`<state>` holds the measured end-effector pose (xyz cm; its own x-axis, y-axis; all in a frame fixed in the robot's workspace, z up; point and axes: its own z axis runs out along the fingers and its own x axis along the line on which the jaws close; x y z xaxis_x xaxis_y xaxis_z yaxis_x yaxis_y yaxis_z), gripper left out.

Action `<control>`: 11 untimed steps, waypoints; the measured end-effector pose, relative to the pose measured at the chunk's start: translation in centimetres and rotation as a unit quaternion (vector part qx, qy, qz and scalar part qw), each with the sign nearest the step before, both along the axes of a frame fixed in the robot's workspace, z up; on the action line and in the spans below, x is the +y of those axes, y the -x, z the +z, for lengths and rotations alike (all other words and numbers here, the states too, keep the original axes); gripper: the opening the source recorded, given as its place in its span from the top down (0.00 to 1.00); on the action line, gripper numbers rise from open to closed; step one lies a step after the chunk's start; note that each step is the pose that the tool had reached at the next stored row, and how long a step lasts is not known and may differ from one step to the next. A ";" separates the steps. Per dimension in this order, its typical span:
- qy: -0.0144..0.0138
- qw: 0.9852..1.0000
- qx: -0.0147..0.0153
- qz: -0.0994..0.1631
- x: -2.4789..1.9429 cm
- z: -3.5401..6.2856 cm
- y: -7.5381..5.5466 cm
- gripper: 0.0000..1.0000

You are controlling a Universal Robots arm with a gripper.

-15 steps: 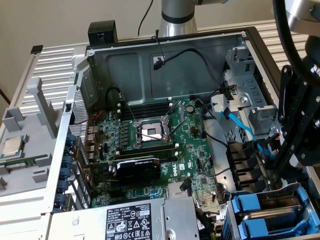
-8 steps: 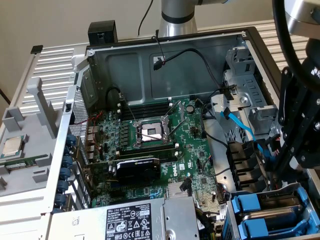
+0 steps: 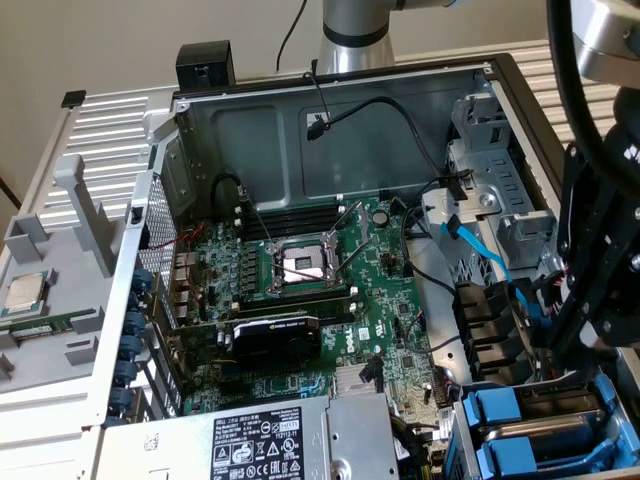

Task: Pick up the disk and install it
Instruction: 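Insert the first disk wire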

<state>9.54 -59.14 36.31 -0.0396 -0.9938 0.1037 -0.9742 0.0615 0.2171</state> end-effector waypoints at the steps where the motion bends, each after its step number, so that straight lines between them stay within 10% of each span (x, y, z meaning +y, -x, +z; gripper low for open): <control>1: 0.000 1.000 0.000 0.000 -0.01 -0.09 0.0 0.84; 11: 0.000 1.000 0.000 -0.002 -0.04 -0.85 0.0 0.84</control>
